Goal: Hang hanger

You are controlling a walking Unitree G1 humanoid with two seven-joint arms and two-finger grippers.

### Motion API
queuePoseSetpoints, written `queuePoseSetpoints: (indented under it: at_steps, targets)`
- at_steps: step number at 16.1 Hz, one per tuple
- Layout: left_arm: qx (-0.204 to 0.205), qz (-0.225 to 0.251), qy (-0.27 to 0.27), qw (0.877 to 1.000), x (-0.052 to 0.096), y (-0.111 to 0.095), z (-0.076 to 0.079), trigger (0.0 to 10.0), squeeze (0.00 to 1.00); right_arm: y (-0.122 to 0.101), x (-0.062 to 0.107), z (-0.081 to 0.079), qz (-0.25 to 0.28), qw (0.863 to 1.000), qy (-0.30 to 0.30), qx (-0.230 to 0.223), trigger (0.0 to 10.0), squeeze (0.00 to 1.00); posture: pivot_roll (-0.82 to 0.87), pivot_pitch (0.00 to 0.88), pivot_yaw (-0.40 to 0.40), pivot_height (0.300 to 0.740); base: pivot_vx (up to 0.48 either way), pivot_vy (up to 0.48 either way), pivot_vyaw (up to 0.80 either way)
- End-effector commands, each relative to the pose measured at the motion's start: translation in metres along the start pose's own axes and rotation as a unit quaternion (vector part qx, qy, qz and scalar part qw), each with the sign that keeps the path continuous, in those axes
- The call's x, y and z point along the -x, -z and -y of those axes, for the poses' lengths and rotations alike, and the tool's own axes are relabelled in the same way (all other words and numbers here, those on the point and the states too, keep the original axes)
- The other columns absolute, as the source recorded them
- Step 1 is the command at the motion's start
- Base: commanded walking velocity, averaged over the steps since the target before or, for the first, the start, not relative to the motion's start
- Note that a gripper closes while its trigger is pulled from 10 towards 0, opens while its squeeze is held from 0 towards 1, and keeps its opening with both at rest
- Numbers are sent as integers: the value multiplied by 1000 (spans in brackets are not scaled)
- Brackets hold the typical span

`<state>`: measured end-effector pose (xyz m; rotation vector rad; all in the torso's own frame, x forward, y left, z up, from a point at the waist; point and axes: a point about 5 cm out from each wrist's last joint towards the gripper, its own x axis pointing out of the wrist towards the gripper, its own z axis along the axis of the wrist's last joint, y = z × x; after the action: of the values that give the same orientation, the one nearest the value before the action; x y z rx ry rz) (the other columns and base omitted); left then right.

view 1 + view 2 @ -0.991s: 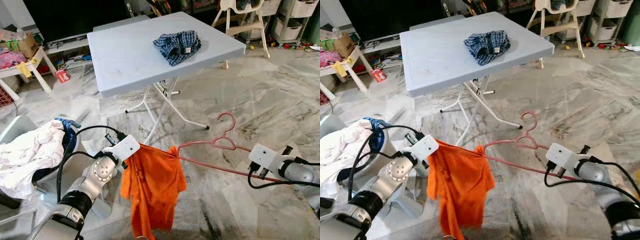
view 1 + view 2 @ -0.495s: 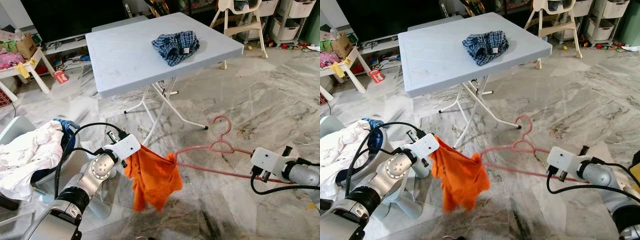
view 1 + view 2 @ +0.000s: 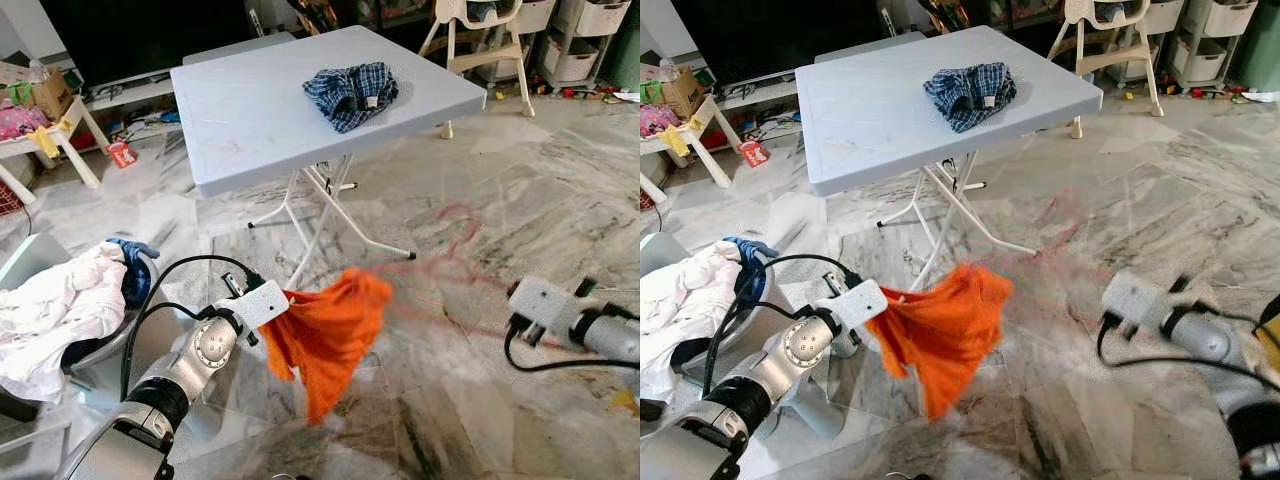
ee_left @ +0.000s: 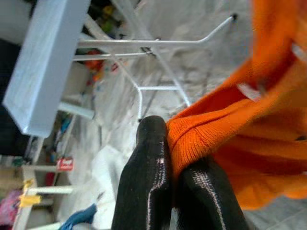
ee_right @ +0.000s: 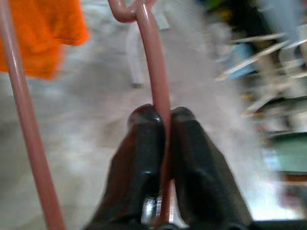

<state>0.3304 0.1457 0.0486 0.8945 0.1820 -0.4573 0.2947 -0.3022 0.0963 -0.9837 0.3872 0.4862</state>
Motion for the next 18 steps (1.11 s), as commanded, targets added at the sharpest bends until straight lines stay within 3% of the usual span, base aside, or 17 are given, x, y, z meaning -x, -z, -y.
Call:
queuePoseSetpoints:
  at_steps: [1, 3, 4, 6, 7, 8, 11, 13, 15, 18]
  targets:
    - [6, 1, -24, 1000, -3, -4, -9, 10000, 0, -6, -2, 2, 10, 1000, -14, -23, 10000, 0, -146, 0, 146, 740, 0, 0, 0]
    - [9, 8, -7, 1000, -4, -9, 1, 10000, 0, -6, -5, 9, 1, 999, 8, -41, 10000, 0, -146, 0, 146, 740, 0, 0, 0]
    - [31, 14, 19, 999, -5, -14, 19, 10000, 0, -14, -12, 18, 4, 994, 54, -92, 10000, 0, -146, 0, 147, 740, 0, 0, 0]
    - [50, 21, 43, 998, -5, -20, 36, 10000, 0, -20, -19, 25, 5, 987, 99, -125, 10000, 0, -149, 0, 149, 740, 0, 0, 0]
    - [71, 16, 65, 995, -3, -22, 51, 10000, 0, -28, -23, 29, 19, 977, 133, -168, 10000, 0, -151, 0, 152, 740, 0, 0, 0]
    - [73, 11, 76, 994, -1, -20, 60, 10000, 0, -34, -25, 28, 37, 971, 131, -199, 10000, 0, -151, 0, 154, 740, 0, 0, 0]
    - [78, -20, 83, 993, 3, -9, 72, 10000, 0, -40, -22, 33, 57, 967, 114, -220, 10000, 0, -158, 0, 155, 740, 0, 0, 0]
    - [75, -46, 75, 993, 6, 2, 72, 10000, 0, -44, -17, 41, 72, 966, 101, -227, 10000, 0, -161, 0, 154, 740, 0, 0, 0]
    - [73, -56, 53, 994, 5, 7, 60, 10000, 0, -46, -12, 46, 75, 971, 79, -213, 10000, 0, -167, 0, 149, 740, 0, 0, 0]
    - [74, -41, 32, 996, 1, 1, 49, 10000, 0, -43, -10, 36, 67, 980, 34, -187, 10000, 0, -165, 0, 145, 740, 0, 0, 0]
